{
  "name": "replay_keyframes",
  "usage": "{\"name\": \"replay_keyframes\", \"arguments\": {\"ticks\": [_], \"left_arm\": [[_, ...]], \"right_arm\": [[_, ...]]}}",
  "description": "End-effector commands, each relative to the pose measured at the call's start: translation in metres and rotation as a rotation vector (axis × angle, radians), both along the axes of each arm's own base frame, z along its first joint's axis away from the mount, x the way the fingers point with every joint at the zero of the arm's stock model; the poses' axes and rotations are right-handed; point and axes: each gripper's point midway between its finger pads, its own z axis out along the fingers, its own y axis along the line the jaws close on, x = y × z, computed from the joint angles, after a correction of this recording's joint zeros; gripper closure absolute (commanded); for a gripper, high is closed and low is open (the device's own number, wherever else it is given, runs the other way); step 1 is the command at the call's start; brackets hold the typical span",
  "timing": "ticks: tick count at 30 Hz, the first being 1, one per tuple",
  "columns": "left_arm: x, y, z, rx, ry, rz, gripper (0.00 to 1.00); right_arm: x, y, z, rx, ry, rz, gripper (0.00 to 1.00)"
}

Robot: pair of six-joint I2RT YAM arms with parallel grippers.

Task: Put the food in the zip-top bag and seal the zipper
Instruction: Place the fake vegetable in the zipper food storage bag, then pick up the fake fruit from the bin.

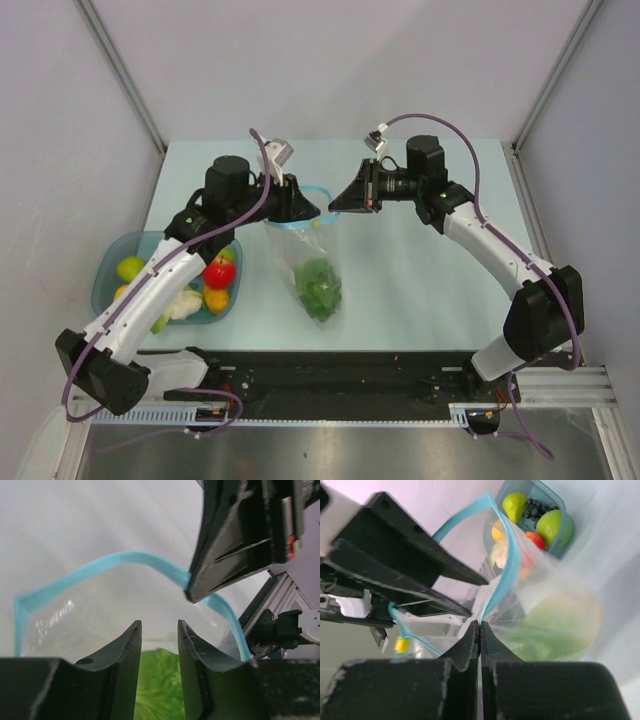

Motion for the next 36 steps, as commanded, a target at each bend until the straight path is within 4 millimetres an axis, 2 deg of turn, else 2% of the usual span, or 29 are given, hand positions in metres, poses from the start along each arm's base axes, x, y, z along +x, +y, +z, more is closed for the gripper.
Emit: {"name": "replay_keyframes", "arguments": {"ticks": [1,4,6,7,8,9,11,12,15,16,17,20,21,23,24,25,27,28,29,30,33,36], "left_arm": [[-0.012,-0.030,0.044,-0.051,-0.131,-0.104,0.64],[-0.007,-0.035,0.028,0.009,-0.092,-0.114,0.69],[0.001,-0.029,0.025,0.098,-0.126,-0.088,0.71],[0.002,-0.028,0.022,0.152,-0.149,-0.081,0.66],[0.008,-0.029,0.010,0.228,-0.159,-0.083,0.62],[0.015,-0.015,0.006,0.366,-0.214,-0.072,0.61],[0.023,-0.006,-0.012,0.481,-0.189,-0.068,0.61],[0.020,0.004,-0.023,0.541,-0.166,-0.087,0.61],[0.013,0.021,-0.033,0.566,-0.133,-0.092,0.61],[0.011,0.025,-0.028,0.491,-0.108,-0.108,0.62],[0.009,0.029,-0.009,0.405,-0.122,-0.074,0.64],[0.012,0.049,0.021,0.255,-0.144,-0.031,0.62],[0.009,0.058,0.032,0.249,-0.177,-0.008,0.60],[0.009,0.080,0.031,0.265,-0.169,0.032,0.47],[0.004,0.091,0.025,0.269,-0.146,0.049,0.43],[0.009,0.114,0.017,0.277,-0.104,0.110,0.38],[-0.007,0.131,-0.013,0.284,0.015,0.077,0.31],[-0.005,0.152,-0.023,0.296,0.057,0.122,0.21],[-0.015,0.164,-0.043,0.340,0.113,0.110,0.13],[-0.015,0.182,-0.052,0.363,0.140,0.148,0.01],[-0.027,0.211,-0.086,0.448,0.222,0.163,0.00],[-0.038,0.225,-0.116,0.502,0.304,0.148,0.00]], "right_arm": [[0.006,0.006,0.001,-0.024,-0.050,-0.003,1.00],[0.000,0.011,0.007,-0.029,-0.086,0.026,1.00],[-0.002,0.010,0.009,-0.045,-0.137,0.031,1.00],[-0.004,0.009,0.005,-0.065,-0.133,0.029,1.00],[-0.003,0.007,0.003,-0.083,-0.152,0.017,1.00],[-0.003,0.004,0.002,-0.098,-0.184,0.016,1.00],[-0.006,-0.001,-0.004,-0.132,-0.196,0.012,1.00],[-0.006,-0.003,-0.007,-0.144,-0.203,0.010,1.00],[-0.010,-0.010,-0.013,-0.182,-0.225,0.014,1.00],[-0.010,-0.013,-0.021,-0.200,-0.221,0.016,1.00],[-0.008,-0.017,-0.025,-0.211,-0.220,0.009,1.00],[0.000,-0.029,-0.044,-0.252,-0.194,-0.008,1.00],[0.002,-0.032,-0.047,-0.263,-0.185,-0.018,1.00],[0.009,-0.037,-0.047,-0.266,-0.180,-0.039,1.00],[0.013,-0.040,-0.048,-0.269,-0.174,-0.051,1.00],[0.015,-0.042,-0.047,-0.270,-0.178,-0.058,1.00],[0.020,-0.046,-0.047,-0.278,-0.187,-0.072,1.00],[0.021,-0.047,-0.048,-0.282,-0.183,-0.076,1.00],[0.022,-0.049,-0.050,-0.288,-0.182,-0.083,1.00],[0.023,-0.051,-0.051,-0.290,-0.175,-0.089,1.00],[0.022,-0.054,-0.057,-0.305,-0.171,-0.090,1.00],[0.021,-0.056,-0.060,-0.318,-0.167,-0.094,1.00]]}}
